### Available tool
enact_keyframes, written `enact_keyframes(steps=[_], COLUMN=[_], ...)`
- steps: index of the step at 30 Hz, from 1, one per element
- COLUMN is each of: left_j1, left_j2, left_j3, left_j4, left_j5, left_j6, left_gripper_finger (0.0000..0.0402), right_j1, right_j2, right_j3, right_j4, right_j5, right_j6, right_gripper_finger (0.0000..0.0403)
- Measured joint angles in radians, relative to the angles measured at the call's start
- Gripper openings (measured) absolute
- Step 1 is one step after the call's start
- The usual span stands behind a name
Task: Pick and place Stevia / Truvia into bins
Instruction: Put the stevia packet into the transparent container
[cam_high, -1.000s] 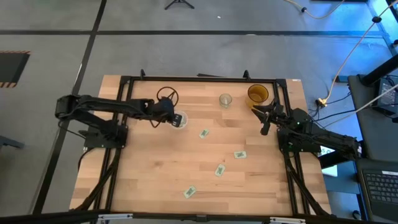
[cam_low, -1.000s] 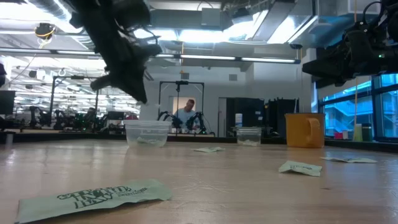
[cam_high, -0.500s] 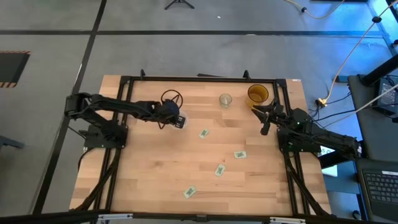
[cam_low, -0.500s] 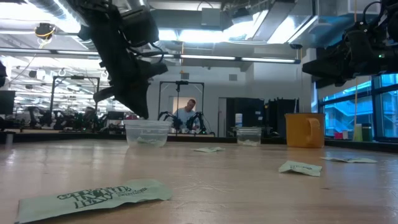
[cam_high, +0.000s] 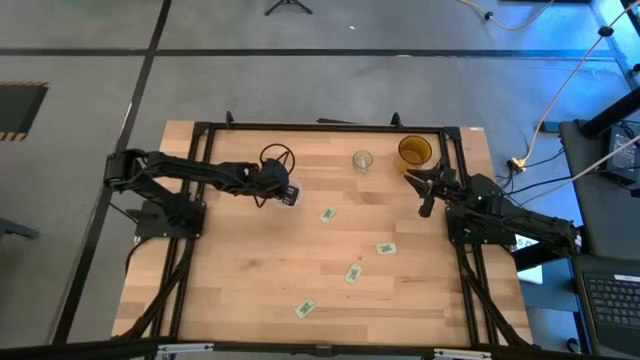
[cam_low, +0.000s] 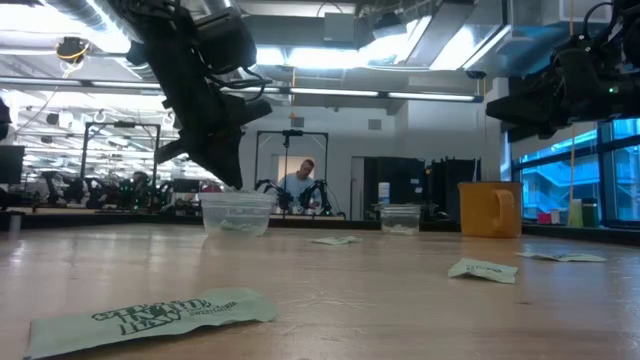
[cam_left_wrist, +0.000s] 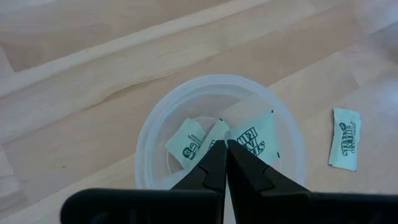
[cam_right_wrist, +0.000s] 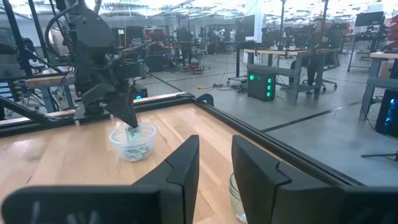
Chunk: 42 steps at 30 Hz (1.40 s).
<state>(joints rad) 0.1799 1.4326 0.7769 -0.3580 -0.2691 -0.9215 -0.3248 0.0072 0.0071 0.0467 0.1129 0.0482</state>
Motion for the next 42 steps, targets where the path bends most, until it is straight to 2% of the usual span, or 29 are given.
enact_keyframes(steps=[16, 31, 38, 42], left_j1=[0.000, 0.000, 0.000, -0.015], left_j2=[0.000, 0.000, -0.015, -0.059], left_j3=[0.000, 0.000, 0.000, 0.000], left_j4=[-0.003, -0.004, 0.000, 0.042], left_j5=[-0.001, -0.028, 0.037, 0.025], left_j6=[-0.016, -0.055, 0.064, 0.138], left_gripper_finger=[0.0010, 0.0071, 0.0088, 0.0088], right_j1=[0.000, 0.000, 0.000, 0.000], right_j2=[0.000, 0.000, 0.000, 0.000], right_j3=[0.000, 0.000, 0.000, 0.000], right_j4=[0.000, 0.000, 0.000, 0.000], right_j5=[0.000, -0.001, -0.001, -0.001], right_j6=[0.000, 0.025, 0.024, 0.023], right_gripper_finger=[0.0099, 0.0099, 0.0099, 0.0099])
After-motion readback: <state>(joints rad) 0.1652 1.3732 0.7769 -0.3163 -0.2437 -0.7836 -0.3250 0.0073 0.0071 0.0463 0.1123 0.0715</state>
